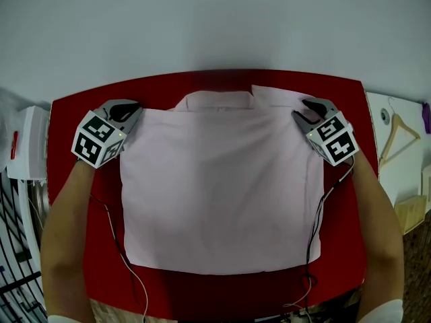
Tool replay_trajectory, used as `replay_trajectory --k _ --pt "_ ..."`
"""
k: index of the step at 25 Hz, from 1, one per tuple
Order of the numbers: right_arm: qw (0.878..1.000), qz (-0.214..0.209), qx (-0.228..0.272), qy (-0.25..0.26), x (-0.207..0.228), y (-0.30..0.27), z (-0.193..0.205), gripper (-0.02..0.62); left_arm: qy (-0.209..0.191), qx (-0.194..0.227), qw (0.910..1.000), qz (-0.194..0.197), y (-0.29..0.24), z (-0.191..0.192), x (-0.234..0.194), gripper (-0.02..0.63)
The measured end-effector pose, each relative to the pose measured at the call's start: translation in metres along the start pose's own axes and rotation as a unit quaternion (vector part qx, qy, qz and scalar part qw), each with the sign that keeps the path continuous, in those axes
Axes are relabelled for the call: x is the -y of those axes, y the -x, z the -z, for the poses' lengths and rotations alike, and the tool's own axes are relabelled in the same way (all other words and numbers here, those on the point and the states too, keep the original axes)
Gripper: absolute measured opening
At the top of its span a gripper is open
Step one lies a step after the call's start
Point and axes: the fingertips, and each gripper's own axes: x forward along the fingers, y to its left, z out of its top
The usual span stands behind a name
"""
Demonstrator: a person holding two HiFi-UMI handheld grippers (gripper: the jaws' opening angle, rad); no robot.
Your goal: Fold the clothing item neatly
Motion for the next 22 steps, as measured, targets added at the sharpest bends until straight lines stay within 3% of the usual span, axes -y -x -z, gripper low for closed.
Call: replay_trajectory --k 3,6,7,8,9,13,15,17,19,20,22 --pt "1.0 -0.023 -0.004 0.004 -0.007 -0.005 -0.003 0.133 -0.009 0.0 0.9999 0.014 -0.003 -0.001 0.004 0.009" --pt "0.999 -0.032 -0.018 0.006 -0.011 -0.011 -0.001 0.13 -0.023 -0.029 0.9992 0.016 -0.009 0.011 0.01 0.008" --pt "0.999 -0.035 -0.027 0.008 -0.011 -0.011 0.001 0.12 -0.027 -0.035 0.9989 0.012 -0.01 0.015 0.009 0.006" --pt "0.999 -0.036 -0.037 0.013 -0.012 -0.011 0.003 0.053 -0.027 -0.037 0.9989 0.005 -0.01 0.017 0.007 0.006" --pt "0.998 -0.034 -0.045 0.02 -0.011 -0.011 0.004 0.021 -0.021 -0.036 0.9991 -0.005 -0.009 0.019 0.003 0.006" --pt "0.999 0.007 -0.028 0.019 0.003 -0.007 0.0 0.015 0.004 -0.026 0.9975 -0.065 0.003 0.02 -0.024 0.005" --pt "1.0 0.024 -0.017 0.008 0.01 -0.004 -0.002 0.014 0.022 -0.007 0.9973 -0.07 0.008 0.016 -0.03 0.005" --pt "1.0 0.015 -0.004 0.009 0.008 -0.005 -0.005 0.017 0.035 0.012 0.9989 -0.03 0.006 0.011 -0.02 0.006" --pt "1.0 -0.013 0.006 0.016 -0.001 -0.007 -0.01 0.023 0.019 0.009 0.9995 0.026 -0.001 0.008 0.001 0.042" --pt "0.999 -0.028 0.011 0.015 -0.007 -0.008 -0.013 0.042 0.004 0.003 0.9987 0.05 -0.004 0.008 0.013 0.111" --pt "0.998 -0.055 0.017 0.009 -0.016 -0.01 -0.019 0.143 -0.017 -0.005 0.9962 0.085 -0.011 0.005 0.031 0.15"
